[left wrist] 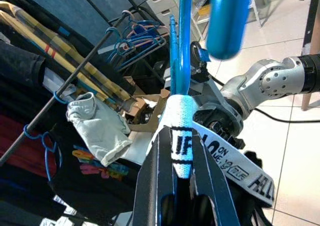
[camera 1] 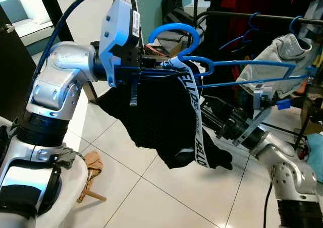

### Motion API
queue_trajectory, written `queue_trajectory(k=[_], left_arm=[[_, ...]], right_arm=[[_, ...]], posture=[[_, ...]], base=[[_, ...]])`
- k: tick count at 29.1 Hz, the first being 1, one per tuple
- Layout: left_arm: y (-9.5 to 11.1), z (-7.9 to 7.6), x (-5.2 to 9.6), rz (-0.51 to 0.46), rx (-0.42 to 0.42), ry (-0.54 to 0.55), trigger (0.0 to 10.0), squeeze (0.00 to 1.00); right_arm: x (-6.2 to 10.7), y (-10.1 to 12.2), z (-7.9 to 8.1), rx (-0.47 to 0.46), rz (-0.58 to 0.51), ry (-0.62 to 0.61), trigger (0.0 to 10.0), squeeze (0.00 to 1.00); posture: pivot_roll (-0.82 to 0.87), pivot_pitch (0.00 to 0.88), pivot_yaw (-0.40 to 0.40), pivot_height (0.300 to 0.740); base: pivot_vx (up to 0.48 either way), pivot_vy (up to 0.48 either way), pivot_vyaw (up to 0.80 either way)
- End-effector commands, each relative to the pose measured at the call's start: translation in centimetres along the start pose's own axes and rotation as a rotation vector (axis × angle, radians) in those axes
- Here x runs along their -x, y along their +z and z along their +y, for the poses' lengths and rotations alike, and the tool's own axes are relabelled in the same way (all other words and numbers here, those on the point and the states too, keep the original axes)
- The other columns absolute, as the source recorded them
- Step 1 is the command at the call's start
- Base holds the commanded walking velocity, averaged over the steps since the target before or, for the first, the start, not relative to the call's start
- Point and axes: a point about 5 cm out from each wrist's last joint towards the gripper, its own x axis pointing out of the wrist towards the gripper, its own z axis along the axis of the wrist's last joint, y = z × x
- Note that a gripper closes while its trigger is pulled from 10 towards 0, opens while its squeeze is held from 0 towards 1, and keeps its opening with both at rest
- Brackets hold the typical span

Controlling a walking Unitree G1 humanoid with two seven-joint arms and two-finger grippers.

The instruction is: Hang hanger

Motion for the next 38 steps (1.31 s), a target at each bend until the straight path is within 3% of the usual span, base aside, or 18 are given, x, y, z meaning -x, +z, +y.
queue_trajectory(k=[1, 8, 13, 16, 22, 31, 34, 38], left_arm=[[0.8, 0.3, -0.1, -0.018, -0.021, -0.001, 0.0, 0.0], [0.7, 0.2, -0.1, -0.012, -0.013, 0.001, 0.0, 0.0], [0.7, 0.2, -0.1, -0.009, -0.012, 0.002, 0.0, 0.0], [0.6, 0.2, -0.1, -0.003, -0.011, 0.002, 0.0, 0.0], [0.7, 0.1, -0.2, -0.007, -0.01, 0.0, 0.0, 0.0], [1.3, 0.0, -0.5, -0.036, -0.01, -0.015, 0.0, 0.0], [1.4, 0.0, -0.4, -0.041, -0.011, -0.016, 0.0, 0.0], [1.4, 0.0, -0.4, -0.041, -0.011, -0.015, 0.0, 0.0]], right_arm=[[-0.3, 0.4, 0.0, -0.002, -0.029, 0.002, 10.0, 0.0], [0.6, 2.6, 0.5, -0.1, -0.222, 0.078, 10.0, 0.0], [0.9, 3.0, 1.1, -0.114, -0.251, 0.137, 10.0, 0.0], [1.4, 2.5, 1.8, -0.118, -0.219, 0.207, 10.0, 0.0], [1.3, 2.1, 1.8, -0.112, -0.187, 0.204, 10.0, 0.0], [0.2, 0.6, 0.2, -0.057, -0.068, 0.045, 10.0, 0.0], [0.0, -1.0, -1.1, -0.031, 0.074, -0.082, 10.0, 0.0], [0.0, -1.6, -1.5, -0.007, 0.129, -0.121, 10.0, 0.0]], posture=[[-0.06, 0.0, 0.123, 0.74], [-0.06, 0.0, 0.125, 0.74], [-0.06, 0.0, 0.124, 0.74], [-0.06, 0.0, 0.123, 0.74], [-0.06, 0.0, 0.123, 0.74], [-0.05, 0.0, 0.122, 0.74], [-0.05, 0.0, 0.122, 0.74], [-0.05, 0.0, 0.122, 0.74]], base=[[0.0, 0.0, 0.0], [0.0, 0.0, 0.0], [0.0, 0.0, 0.0], [0.0, 0.0, 0.0], [0.0, 0.0, 0.0], [0.0, 0.0, 0.0], [0.0, 0.0, 0.0], [0.0, 0.0, 0.0]])
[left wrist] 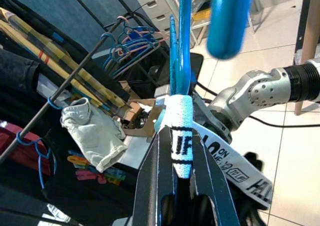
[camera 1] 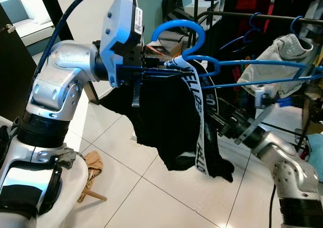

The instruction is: Hang hanger

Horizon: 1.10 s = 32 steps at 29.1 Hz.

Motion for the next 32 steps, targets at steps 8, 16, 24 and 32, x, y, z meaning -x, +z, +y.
queue_trajectory(k=[8, 16, 24, 32], left_arm=[[0.3, 0.4, 0.9, 0.033, -0.038, 0.03, 0.0, 0.0], [-0.2, 0.4, 1.8, 0.081, -0.041, 0.051, 0.0, 0.0], [-1.0, -0.3, 2.1, 0.116, -0.029, 0.053, 0.0, 0.0], [-4.8, -2.5, 2.1, 0.253, -0.003, 0.043, 0.0, 0.0]], right_arm=[[1.6, -3.2, -3.1, 0.047, 0.335, -0.246, 10.0, 0.0], [3.8, -3.7, -6.5, 0.012, 0.389, -0.529, 10.0, 0.0], [4.8, -3.9, -7.8, -0.003, 0.389, -0.66, 10.0, 0.0], [4.8, -0.1, -9.1, -0.175, 0.115, -0.741, 0.0, 0.0]], posture=[[-0.06, 0.0, 0.119, 0.74], [-0.06, 0.0, 0.112, 0.74], [-0.06, 0.0, 0.105, 0.74], [-0.06, 0.0, 0.102, 0.74]], base=[[0.0, 0.0, 0.0], [0.0, 0.0, 0.0], [0.0, 0.0, 0.0], [0.0, 0.0, 0.0]])
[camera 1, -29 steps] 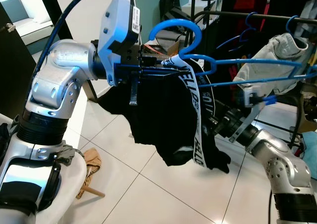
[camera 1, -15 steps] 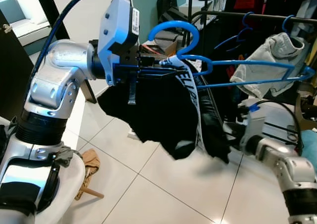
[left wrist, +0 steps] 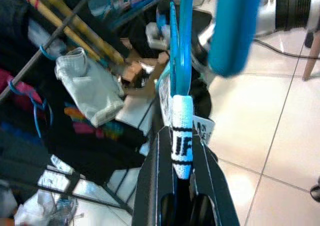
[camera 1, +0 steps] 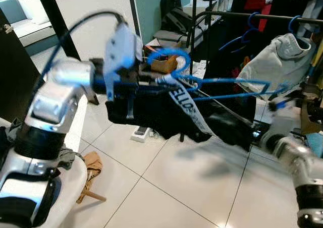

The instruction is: Hang hanger

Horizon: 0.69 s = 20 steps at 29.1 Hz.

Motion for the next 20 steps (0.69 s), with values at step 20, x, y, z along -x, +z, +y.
queue_trajectory(k=[20], left_arm=[[-5.2, -2.3, -0.4, 0.253, -0.141, 0.106, 0.0, 0.0]], right_arm=[[-0.3, 3.3, 2.8, -0.362, -0.059, 0.159, 0.0, 0.0]], posture=[[-0.07, 0.0, 0.093, 0.74]], base=[[0.0, 0.0, 0.0]])
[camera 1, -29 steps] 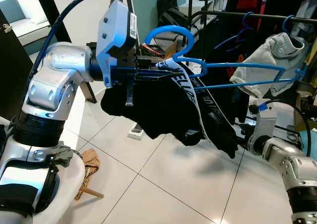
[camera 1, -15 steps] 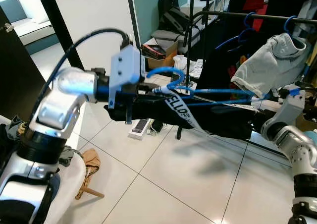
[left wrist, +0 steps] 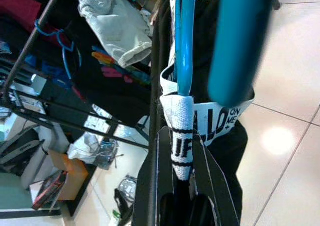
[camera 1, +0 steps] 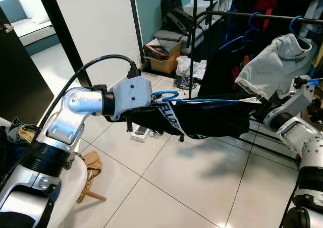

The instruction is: Hang hanger

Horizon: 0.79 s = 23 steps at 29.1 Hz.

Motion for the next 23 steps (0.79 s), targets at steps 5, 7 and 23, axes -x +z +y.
queue_trajectory(k=[5, 7, 23], left_arm=[[-0.6, -1.5, -0.6, 0.03, -0.034, -0.03, 0.0, 0.0], [-0.6, -1.5, -0.6, 0.03, -0.034, -0.03, 0.0, 0.0], [-1.4, -0.6, -3.2, 0.129, -0.061, 0.236, 0.0, 0.0]], right_arm=[[-0.5, 0.4, 1.3, -0.04, -0.006, 0.029, 0.0, 0.0], [-0.5, 0.4, 1.3, -0.04, -0.006, 0.029, 0.0, 0.0], [-1.3, -0.2, 5.2, -0.014, 0.028, 0.132, 0.0, 0.0]], posture=[[-0.07, 0.0, 0.091, 0.74], [-0.07, 0.0, 0.091, 0.74], [-0.08, 0.0, 0.087, 0.74]], base=[[0.0, 0.0, 0.0], [0.0, 0.0, 0.0], [0.0, 0.0, 0.0]])
